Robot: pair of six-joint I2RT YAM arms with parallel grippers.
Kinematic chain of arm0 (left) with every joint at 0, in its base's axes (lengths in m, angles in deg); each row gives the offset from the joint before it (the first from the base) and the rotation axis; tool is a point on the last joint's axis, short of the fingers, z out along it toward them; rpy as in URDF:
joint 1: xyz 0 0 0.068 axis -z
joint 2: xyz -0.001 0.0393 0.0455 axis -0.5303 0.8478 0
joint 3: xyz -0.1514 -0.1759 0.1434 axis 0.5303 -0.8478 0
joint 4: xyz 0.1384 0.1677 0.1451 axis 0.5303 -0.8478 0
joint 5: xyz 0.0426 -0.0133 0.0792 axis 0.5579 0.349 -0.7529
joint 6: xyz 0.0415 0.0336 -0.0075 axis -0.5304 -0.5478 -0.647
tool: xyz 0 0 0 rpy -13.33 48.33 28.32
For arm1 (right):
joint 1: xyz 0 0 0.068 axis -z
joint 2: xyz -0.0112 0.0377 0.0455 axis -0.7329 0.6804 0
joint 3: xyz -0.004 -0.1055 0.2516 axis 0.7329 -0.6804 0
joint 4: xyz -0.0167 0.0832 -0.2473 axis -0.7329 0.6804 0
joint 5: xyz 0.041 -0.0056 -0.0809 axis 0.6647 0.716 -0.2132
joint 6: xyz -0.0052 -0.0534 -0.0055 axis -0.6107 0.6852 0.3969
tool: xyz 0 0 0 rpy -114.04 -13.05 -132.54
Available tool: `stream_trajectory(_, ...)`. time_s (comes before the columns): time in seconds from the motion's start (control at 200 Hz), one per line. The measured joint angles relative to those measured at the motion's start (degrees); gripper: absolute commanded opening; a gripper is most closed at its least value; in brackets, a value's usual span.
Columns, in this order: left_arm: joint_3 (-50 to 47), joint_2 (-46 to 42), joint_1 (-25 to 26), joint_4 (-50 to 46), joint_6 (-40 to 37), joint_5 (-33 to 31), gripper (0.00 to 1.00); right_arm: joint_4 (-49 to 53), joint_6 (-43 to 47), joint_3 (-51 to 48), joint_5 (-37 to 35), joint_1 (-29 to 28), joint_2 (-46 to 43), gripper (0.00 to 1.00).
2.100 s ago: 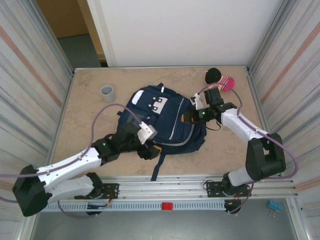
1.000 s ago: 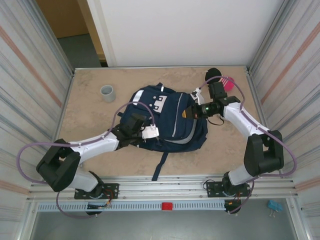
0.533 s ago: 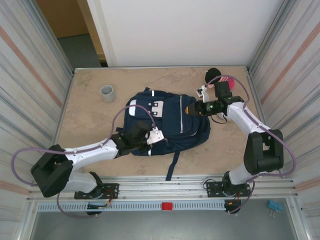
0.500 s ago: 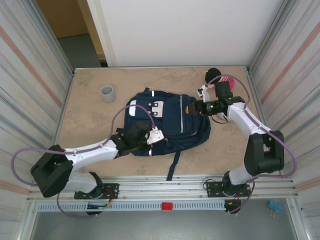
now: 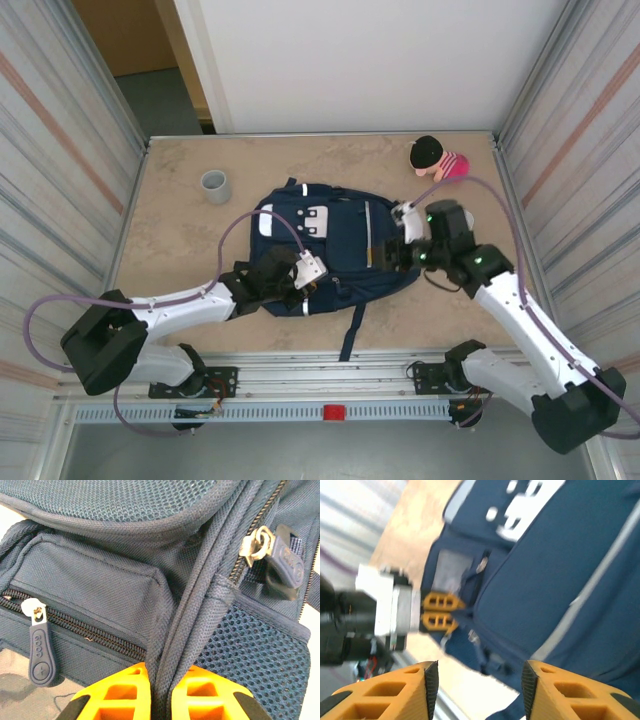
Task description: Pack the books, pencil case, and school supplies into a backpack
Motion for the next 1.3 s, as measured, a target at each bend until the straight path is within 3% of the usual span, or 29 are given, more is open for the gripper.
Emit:
stream_trajectory(0.16, 0.02, 0.11, 0.00, 0.04, 1.33, 1.75, 0.03, -7.50, -9.11, -9.25, -1.70, -8.20, 0.61, 0.45)
stream_trajectory(0.336, 0.24, 0.50, 0.00, 0.04, 2.01, 3.10, 0.03, -14.34, -14.38, -11.96, -4.42, -12.26, 4.46, 0.45)
stream_trajectory(0.797, 0.33, 0.52, 0.00, 0.42, 2.36, 3.32, 0.03, -20.96, -14.67, -11.96, -4.66, -15.06, 13.38, 0.41)
stream_trajectory(1.303, 0.46, 0.50, -0.02, 1.05, 2.45, 3.91, 0.03, -22.16, -14.29, -11.37, -12.46, -16.13, 16.20, 0.31)
